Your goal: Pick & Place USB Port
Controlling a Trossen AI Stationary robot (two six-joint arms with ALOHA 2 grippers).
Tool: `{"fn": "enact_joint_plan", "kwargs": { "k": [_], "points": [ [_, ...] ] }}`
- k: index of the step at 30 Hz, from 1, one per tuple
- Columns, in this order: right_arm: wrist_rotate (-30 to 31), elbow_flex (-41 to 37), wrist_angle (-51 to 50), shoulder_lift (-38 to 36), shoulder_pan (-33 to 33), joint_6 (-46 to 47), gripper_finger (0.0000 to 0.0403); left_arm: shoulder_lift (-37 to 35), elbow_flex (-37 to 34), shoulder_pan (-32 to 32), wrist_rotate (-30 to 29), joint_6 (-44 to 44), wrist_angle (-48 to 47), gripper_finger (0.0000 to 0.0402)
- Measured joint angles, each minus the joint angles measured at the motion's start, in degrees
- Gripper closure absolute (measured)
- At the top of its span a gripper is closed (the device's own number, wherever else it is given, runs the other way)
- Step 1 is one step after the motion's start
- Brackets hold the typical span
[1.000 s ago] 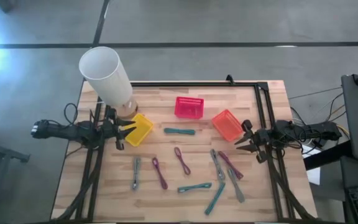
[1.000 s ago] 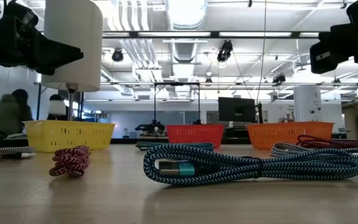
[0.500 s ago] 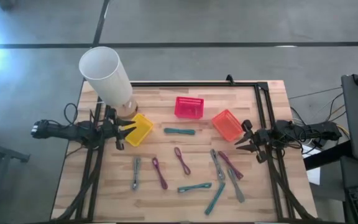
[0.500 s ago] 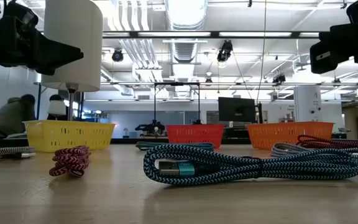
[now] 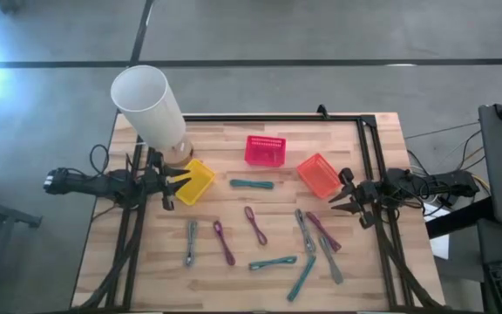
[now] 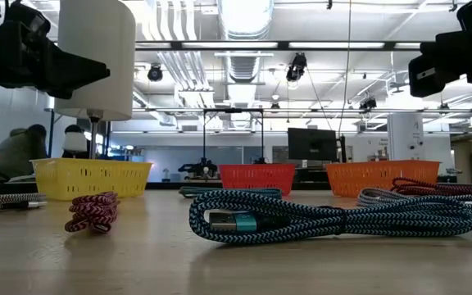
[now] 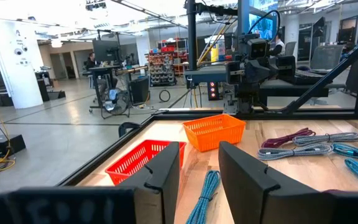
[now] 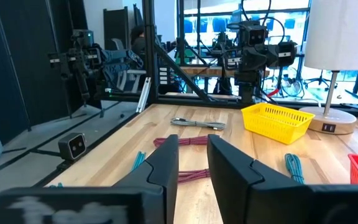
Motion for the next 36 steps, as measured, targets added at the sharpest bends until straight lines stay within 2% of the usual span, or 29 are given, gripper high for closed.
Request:
{"fn": "enact_joint_plan", "kwargs": {
  "k": [7,22,36],
  "points": [
    [0.0,0.0,0.0,0.0,0.0,0.1,0.0335,0.0,0.0,0.0,0.0,0.0,0.0,0.0284],
    [0.0,0.0,0.0,0.0,0.0,0.0,0.0316,0.0,0.0,0.0,0.0,0.0,0.0,0.0284],
    [0.0,0.0,0.0,0.0,0.0,0.0,0.0334,0.0,0.0,0.0,0.0,0.0,0.0,0.0284]
  ]
}}
